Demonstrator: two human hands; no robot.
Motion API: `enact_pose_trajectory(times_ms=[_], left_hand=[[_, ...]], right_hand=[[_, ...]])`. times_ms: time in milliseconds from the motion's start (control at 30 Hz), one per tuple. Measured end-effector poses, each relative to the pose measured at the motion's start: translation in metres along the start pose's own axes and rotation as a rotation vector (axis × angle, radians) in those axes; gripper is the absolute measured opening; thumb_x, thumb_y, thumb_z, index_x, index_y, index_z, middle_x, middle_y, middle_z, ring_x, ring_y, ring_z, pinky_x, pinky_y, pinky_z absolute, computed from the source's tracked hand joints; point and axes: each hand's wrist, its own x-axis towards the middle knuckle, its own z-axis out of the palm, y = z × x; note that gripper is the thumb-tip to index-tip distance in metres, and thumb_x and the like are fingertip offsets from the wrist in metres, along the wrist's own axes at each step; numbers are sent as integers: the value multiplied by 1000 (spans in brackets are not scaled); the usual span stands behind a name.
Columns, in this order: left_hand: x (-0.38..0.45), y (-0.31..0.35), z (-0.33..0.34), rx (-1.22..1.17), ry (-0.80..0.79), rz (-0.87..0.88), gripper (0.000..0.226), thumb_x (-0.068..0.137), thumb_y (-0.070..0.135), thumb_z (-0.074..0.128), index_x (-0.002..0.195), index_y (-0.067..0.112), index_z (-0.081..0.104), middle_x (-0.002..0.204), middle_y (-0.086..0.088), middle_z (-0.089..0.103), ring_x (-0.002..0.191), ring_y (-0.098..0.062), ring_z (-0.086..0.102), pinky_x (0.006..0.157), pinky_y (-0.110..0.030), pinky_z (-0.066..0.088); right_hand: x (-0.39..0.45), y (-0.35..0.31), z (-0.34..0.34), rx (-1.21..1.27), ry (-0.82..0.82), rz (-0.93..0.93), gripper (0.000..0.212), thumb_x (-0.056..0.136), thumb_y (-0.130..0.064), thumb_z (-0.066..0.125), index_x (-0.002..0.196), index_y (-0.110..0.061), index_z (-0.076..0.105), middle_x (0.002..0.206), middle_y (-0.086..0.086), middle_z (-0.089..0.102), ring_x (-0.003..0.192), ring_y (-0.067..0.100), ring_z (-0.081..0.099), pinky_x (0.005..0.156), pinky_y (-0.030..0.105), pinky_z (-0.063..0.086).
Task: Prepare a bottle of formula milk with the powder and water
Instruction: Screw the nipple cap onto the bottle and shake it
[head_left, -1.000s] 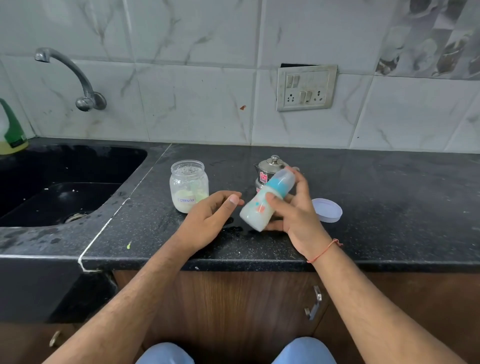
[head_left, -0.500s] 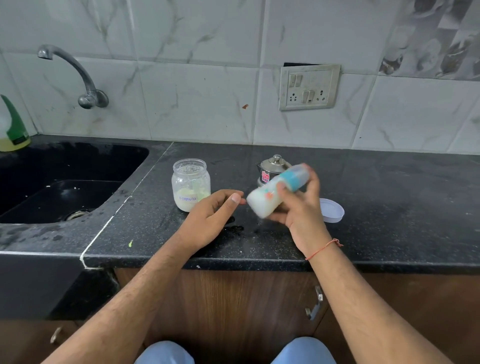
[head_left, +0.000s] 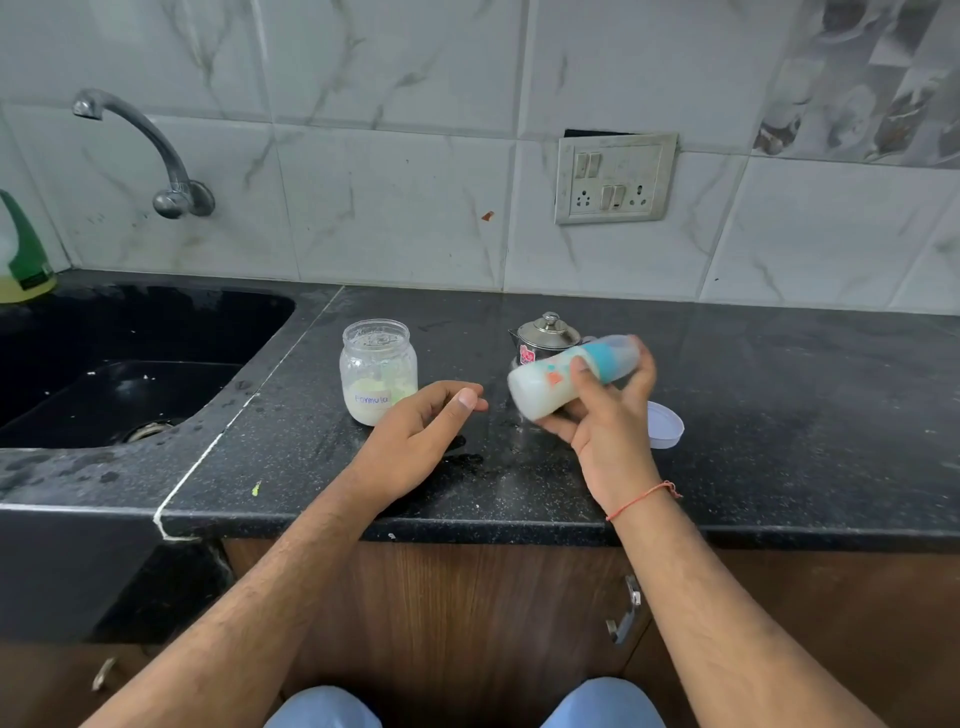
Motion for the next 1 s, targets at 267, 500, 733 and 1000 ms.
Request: enact_pose_trajectory(times_ms=[267, 500, 733, 1000], left_hand=[[0, -2, -1, -3, 3, 2, 43, 99, 72, 49, 122, 45, 74, 136, 20, 75, 134, 4, 63, 120, -43, 50], [0, -1, -1, 9, 4, 6, 38, 101, 69, 49, 121, 47, 74, 137, 21, 74, 133, 6, 62, 119, -40, 50], [0, -3, -1, -2, 4, 1, 32, 106, 62, 51, 121, 46, 75, 137, 21, 74, 133, 5, 63, 120, -40, 49], [0, -2, -1, 15, -2, -6, 26, 114, 50, 52, 125, 41, 74, 136, 20, 75, 131, 5, 64, 117, -35, 51]], right_hand=[[0, -2, 1, 18, -22, 4, 61, 101, -8, 67, 146, -37, 37, 129, 1, 68, 116, 34, 72, 74, 62, 62], [1, -2, 0, 24, -1, 0, 61, 101, -9, 68, 146, -38, 38, 138, 5, 64, 121, 37, 70, 76, 65, 62], [1, -1, 1, -3, -39, 8, 58, 100, -10, 68, 143, -37, 40, 129, 2, 69, 118, 37, 71, 76, 68, 61], [-1, 0, 3, -102, -126, 32, 64, 99, -8, 70, 145, -40, 40, 137, 14, 63, 114, 36, 73, 73, 61, 62]])
